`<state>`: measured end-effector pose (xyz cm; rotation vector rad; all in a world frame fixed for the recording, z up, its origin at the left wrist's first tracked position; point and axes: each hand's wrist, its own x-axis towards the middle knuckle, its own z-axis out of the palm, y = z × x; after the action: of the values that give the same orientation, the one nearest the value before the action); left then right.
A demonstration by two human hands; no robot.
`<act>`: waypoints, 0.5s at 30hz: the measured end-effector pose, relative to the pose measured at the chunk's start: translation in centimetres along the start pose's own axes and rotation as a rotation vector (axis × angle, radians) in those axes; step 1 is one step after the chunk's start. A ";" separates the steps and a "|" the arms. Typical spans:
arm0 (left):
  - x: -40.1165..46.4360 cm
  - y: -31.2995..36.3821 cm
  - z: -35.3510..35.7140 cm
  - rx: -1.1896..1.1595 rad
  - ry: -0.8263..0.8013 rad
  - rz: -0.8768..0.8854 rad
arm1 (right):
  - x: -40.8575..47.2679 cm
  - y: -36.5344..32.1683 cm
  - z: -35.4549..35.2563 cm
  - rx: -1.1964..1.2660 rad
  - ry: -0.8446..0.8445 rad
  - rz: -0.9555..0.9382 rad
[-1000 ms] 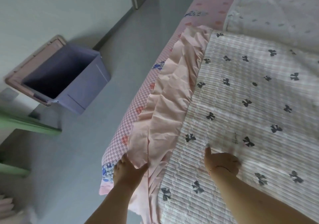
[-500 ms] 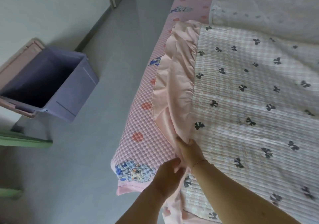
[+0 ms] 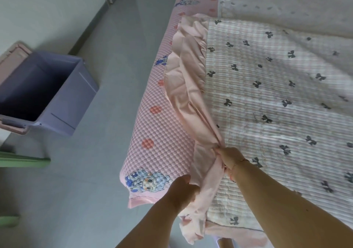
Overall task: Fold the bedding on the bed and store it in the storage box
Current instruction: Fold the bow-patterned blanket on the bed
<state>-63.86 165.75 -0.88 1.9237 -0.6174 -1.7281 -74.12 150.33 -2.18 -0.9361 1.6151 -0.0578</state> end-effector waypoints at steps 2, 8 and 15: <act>-0.2 0.8 1.1 0.048 -0.011 0.040 | -1.7 0.3 0.3 -0.186 -0.142 0.000; 0.4 0.7 4.1 0.226 -0.092 0.123 | -0.9 0.2 -3.8 -0.239 -0.122 0.056; -0.6 1.4 5.0 0.355 -0.177 0.177 | -1.5 -1.1 -8.4 -0.093 -0.099 -0.023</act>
<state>-68.94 164.75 0.04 1.8806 -1.1920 -1.7784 -80.71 146.73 2.02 -1.0140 1.5261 0.0478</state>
